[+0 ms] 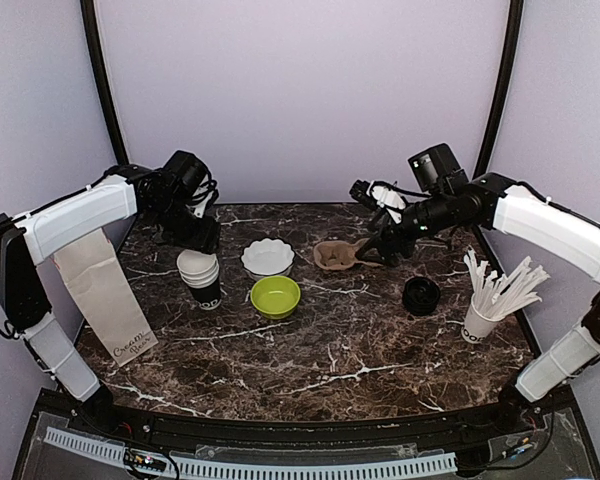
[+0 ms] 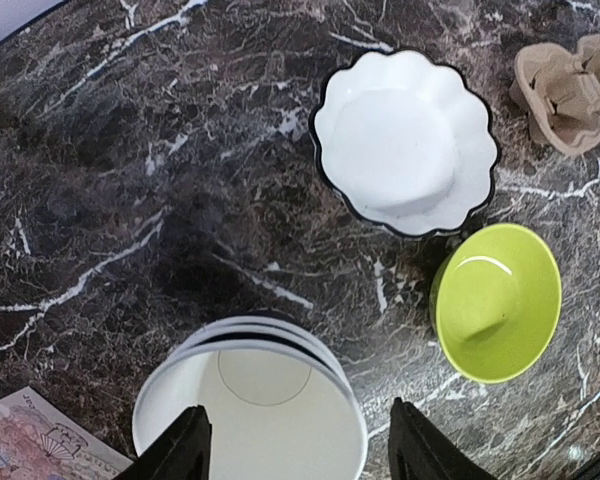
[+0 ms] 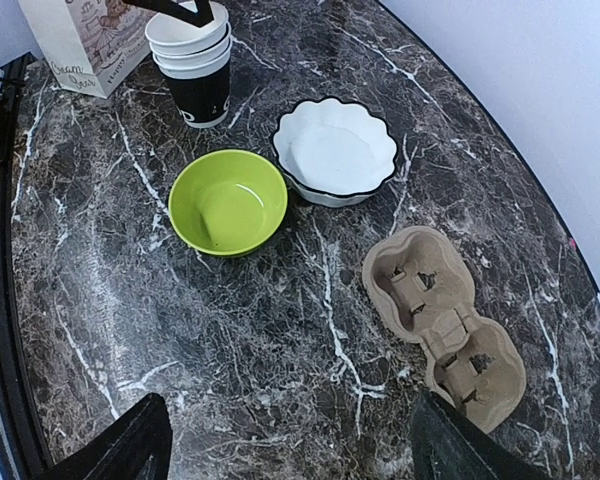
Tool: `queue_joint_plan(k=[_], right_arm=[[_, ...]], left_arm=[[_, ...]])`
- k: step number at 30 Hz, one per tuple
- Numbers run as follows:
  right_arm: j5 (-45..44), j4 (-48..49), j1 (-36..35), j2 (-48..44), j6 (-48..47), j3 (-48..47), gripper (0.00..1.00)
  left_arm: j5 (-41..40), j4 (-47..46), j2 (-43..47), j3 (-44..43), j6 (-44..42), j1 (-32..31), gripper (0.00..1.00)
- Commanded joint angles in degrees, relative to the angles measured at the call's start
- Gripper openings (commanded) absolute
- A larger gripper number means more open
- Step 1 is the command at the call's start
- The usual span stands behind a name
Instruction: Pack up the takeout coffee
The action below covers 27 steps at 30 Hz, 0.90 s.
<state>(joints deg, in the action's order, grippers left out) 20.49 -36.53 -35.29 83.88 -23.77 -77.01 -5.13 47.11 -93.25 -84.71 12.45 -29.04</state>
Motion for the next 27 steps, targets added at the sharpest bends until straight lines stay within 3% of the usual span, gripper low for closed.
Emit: queue_joint_plan(k=[1,8,15,27], right_arm=[[0.9,-0.4,-0.5,-1.9,-1.1,1.1,0.83],[0.0,-0.5,-0.6,-2.7,-1.6,1.8,0.82],[-0.4,-0.6,-0.6,-2.8,-1.8,2.4,0.82],[-0.7,-0.2,-0.6,-3.1,-1.9,3.6,0.81]], left_arm=[[1.4,6.3,0.6,-2.9,2.4,-0.8,0.61],[4.8,10.8,-0.6,-4.5,3.2,-2.7,0.55],[0.3,15.7,-5.8,-7.7,3.3,-4.4,0.49],[-2.8,18.2,-8.9,-10.5,4.1,-5.1,0.24]])
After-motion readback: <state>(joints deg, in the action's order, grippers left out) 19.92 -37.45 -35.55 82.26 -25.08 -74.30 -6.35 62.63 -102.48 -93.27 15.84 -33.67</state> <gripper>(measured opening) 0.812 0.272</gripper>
